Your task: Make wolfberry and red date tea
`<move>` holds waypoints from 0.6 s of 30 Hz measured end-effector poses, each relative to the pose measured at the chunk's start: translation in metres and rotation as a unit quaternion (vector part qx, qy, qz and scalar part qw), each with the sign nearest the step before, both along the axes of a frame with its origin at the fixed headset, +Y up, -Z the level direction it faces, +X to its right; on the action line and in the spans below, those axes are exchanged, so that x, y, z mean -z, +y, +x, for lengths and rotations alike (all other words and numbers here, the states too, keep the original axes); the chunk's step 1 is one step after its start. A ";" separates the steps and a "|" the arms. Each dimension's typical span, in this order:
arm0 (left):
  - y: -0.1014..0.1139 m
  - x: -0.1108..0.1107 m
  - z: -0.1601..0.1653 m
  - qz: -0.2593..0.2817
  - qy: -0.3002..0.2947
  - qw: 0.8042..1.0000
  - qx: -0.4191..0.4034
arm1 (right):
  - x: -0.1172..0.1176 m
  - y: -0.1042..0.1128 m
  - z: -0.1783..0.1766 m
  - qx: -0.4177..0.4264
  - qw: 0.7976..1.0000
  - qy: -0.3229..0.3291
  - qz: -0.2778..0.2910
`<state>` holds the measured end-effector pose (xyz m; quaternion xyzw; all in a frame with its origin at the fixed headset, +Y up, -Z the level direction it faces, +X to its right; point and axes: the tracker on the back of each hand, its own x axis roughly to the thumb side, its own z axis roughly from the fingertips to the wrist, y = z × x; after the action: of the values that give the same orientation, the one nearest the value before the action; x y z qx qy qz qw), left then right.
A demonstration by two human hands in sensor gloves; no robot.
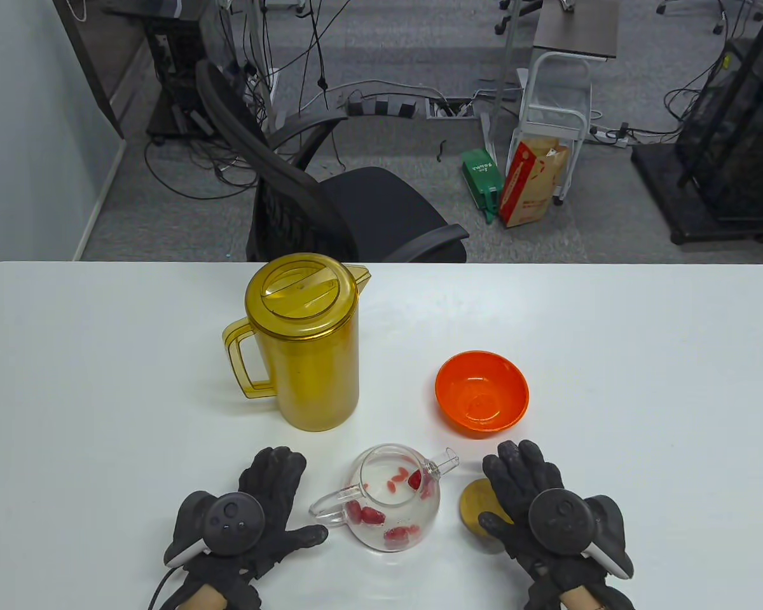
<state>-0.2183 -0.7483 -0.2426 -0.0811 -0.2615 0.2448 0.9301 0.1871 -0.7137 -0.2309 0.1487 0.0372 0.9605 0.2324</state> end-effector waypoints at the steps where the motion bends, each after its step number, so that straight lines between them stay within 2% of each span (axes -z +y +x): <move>1: 0.000 0.000 0.001 -0.002 -0.003 1.000 0.003 | 0.001 0.001 0.000 -0.006 1.000 0.001 -0.010; 4: -0.001 -0.001 0.001 0.001 -0.004 1.000 0.011 | 0.009 -0.008 -0.004 -0.030 0.998 0.003 -0.054; 9: -0.001 -0.001 0.000 0.001 -0.003 1.000 0.002 | 0.027 -0.046 -0.014 -0.062 0.982 0.000 -0.181; 14: -0.001 0.000 -0.001 0.001 -0.001 1.000 0.000 | 0.032 -0.066 -0.018 -0.122 0.970 0.006 -0.212; 17: -0.002 0.000 -0.001 -0.005 -0.003 1.000 0.001 | 0.033 -0.068 -0.019 -0.103 0.977 0.005 -0.186; 18: -0.002 0.000 -0.001 -0.007 -0.004 1.000 0.006 | 0.034 -0.070 -0.020 -0.100 0.976 0.005 -0.193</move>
<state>-0.2193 -0.7506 -0.2425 -0.0895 -0.2630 0.2410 0.9299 0.1674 -0.7834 -0.2648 0.1016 0.2382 0.9527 0.1592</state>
